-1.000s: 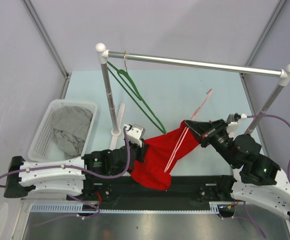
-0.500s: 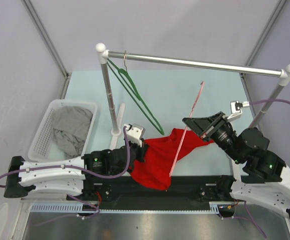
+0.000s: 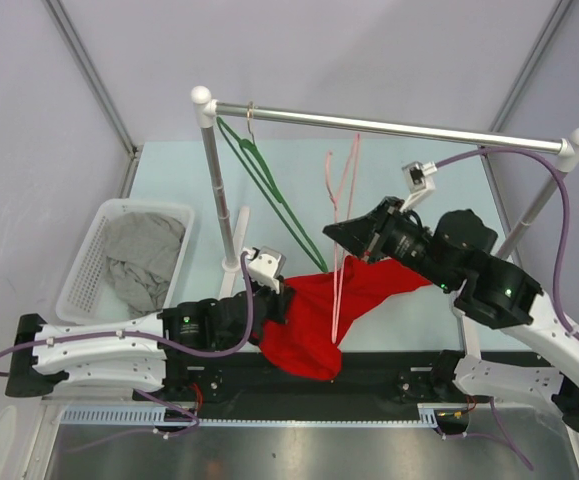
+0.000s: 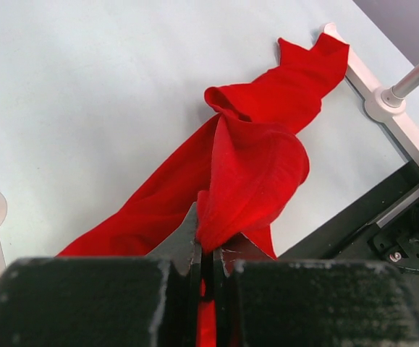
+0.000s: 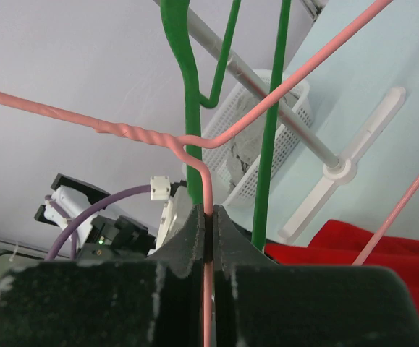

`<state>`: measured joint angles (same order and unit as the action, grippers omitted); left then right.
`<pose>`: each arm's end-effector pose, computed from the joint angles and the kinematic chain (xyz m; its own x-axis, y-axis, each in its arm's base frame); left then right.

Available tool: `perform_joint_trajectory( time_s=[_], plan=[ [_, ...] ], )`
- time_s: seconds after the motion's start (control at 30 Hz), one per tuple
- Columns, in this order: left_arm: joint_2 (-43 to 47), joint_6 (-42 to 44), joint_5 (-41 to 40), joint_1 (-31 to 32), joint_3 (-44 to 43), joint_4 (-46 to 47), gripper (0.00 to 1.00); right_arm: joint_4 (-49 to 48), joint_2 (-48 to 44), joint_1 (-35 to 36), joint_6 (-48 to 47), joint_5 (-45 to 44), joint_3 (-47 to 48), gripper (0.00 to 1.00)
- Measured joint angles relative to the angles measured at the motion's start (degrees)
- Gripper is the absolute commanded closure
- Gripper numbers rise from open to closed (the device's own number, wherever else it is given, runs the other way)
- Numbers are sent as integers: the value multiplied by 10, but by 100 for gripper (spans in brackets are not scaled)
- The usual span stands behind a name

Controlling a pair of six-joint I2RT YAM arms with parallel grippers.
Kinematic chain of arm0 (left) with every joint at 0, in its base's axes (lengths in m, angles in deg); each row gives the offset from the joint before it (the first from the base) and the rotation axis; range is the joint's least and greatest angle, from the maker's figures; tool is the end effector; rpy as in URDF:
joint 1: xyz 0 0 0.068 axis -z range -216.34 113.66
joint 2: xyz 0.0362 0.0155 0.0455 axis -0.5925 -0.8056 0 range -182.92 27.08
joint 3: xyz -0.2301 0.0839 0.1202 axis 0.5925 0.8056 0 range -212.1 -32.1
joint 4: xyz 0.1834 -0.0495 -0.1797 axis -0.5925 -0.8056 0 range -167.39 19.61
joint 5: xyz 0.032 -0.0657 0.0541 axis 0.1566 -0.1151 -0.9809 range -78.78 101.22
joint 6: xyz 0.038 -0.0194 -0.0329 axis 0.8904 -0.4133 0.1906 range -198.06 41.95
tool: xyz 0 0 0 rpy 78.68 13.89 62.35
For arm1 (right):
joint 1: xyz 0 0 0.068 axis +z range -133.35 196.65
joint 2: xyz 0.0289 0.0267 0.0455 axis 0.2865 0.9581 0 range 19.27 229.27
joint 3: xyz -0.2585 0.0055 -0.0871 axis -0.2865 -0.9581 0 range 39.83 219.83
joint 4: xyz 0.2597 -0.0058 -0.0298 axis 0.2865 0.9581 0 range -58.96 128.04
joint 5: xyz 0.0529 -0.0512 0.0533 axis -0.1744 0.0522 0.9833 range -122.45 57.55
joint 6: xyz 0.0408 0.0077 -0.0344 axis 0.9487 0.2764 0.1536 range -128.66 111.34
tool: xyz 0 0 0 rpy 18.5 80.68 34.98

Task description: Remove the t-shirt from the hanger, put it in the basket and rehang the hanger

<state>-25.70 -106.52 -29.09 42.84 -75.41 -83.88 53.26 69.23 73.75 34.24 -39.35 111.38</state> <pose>0.0611 -0.1970 0.3032 -0.3681 -0.0103 -0.9297 0.5252 0.8229 -0.2170 0.0933 0.1364 0.4604 -0.5273 0.4290 -0.7334 -0.5590 0.4750 0.6797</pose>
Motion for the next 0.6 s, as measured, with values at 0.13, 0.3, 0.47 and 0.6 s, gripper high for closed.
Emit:
perform_joint_trajectory(
  time_s=[0.13,0.3,0.47,0.6],
  plan=[
    [8,0,0,0,0,-8,100,-2,53,-27,-20,42,37,100],
    [26,-2,-2,0,4,-13,100,-6,96,-67,-29,94,67,100],
    [46,-6,-10,0,10,-23,100,-12,125,-79,-40,134,97,100],
    [52,-7,-15,0,16,-27,100,-17,142,-80,-44,160,113,100]
  ],
)
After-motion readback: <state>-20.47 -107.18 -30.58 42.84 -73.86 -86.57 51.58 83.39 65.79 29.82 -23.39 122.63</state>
